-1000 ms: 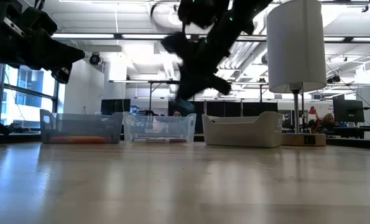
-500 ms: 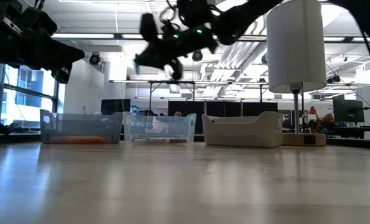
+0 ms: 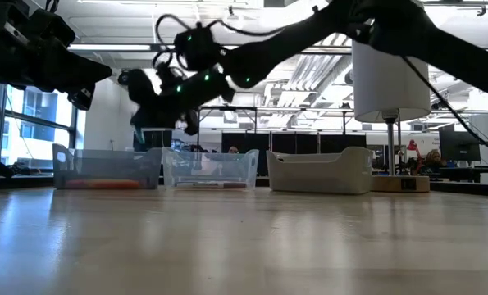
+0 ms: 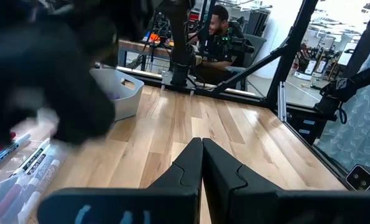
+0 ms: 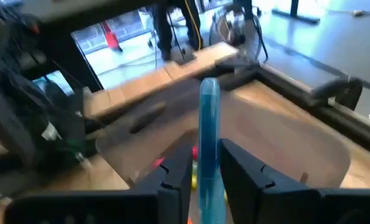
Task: Pick & Place Markers
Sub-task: Put the blue pen into the black bin, then return to Home Position
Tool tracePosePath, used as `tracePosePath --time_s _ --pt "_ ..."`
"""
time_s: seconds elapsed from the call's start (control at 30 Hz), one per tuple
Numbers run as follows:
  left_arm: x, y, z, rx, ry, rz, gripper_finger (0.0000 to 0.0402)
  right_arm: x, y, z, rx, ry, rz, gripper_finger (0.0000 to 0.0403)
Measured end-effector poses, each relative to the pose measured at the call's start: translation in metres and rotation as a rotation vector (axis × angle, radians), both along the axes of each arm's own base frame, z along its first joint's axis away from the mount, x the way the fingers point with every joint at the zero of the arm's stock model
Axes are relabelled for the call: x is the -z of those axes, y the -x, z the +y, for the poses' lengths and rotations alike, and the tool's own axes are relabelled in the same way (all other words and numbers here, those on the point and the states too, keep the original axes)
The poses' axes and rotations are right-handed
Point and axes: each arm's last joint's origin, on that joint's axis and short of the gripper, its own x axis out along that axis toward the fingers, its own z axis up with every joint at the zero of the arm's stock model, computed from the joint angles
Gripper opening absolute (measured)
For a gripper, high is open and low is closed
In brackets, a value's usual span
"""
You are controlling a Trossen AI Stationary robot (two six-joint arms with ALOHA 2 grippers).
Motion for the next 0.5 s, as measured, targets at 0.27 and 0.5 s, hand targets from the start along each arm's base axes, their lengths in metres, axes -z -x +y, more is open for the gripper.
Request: tracePosePath --time_s 0.27,0.5 --pt "0.000 0.000 0.000 0.000 0.000 0.000 0.0001 0.005 -0.001 -0.004 -0.011 -0.040 0.041 0.0105" --pt "0.000 0.000 0.000 -0.002 0.000 0.000 0.0001 -0.039 0.007 0.002 -0.130 -0.029 -0.029 0.0105"
